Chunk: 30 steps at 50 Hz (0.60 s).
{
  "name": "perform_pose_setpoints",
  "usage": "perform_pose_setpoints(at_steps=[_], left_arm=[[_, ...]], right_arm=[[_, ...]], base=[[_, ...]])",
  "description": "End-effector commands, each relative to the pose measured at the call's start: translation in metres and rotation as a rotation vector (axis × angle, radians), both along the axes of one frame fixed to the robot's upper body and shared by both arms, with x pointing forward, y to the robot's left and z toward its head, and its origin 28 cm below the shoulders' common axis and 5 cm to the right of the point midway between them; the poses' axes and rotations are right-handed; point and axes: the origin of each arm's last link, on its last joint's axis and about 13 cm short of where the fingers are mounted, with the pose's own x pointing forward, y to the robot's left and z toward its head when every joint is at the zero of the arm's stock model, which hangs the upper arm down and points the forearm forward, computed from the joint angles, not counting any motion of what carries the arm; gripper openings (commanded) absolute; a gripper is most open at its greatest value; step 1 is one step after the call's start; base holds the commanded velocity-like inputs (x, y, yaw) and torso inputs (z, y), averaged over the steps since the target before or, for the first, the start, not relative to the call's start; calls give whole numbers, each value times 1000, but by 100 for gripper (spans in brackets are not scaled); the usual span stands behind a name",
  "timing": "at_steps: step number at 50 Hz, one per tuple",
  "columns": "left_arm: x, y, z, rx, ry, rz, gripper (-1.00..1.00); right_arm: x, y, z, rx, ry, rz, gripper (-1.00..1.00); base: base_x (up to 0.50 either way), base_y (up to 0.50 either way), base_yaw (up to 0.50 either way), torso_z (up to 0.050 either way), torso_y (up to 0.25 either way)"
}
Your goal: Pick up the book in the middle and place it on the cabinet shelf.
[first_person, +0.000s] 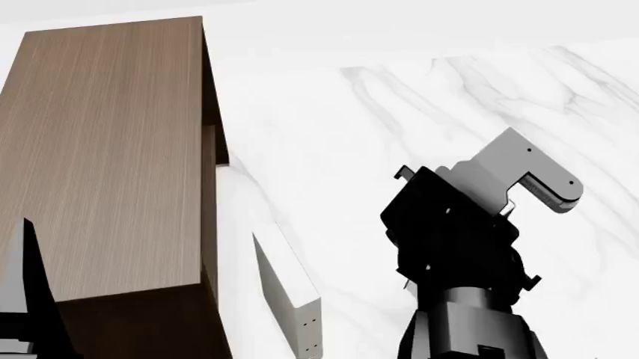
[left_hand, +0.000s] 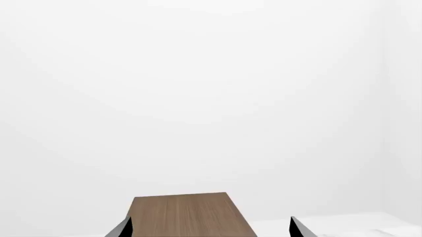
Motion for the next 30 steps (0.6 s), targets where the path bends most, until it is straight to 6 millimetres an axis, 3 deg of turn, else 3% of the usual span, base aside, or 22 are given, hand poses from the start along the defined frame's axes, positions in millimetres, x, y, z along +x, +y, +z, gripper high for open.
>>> perform_pose_setpoints(at_steps=[1, 17, 22, 30], left_arm=[[1, 0, -1, 0, 0, 0, 100], [0, 0, -1, 1, 2, -1, 100], [0, 0, -1, 1, 1, 0, 100], [0, 0, 0, 1, 1, 0, 100]], right_arm=[[7, 0, 18, -103, -196, 35, -100], [13, 14, 45, -107, -418, 75, -100], [13, 17, 55, -52, -592, 86, -100], [8, 20, 90, 72, -897, 98, -100]], base=[[0, 0, 0, 0, 0], [0, 0, 0, 0, 0], [0, 0, 0, 0, 0], [0, 0, 0, 0, 2]])
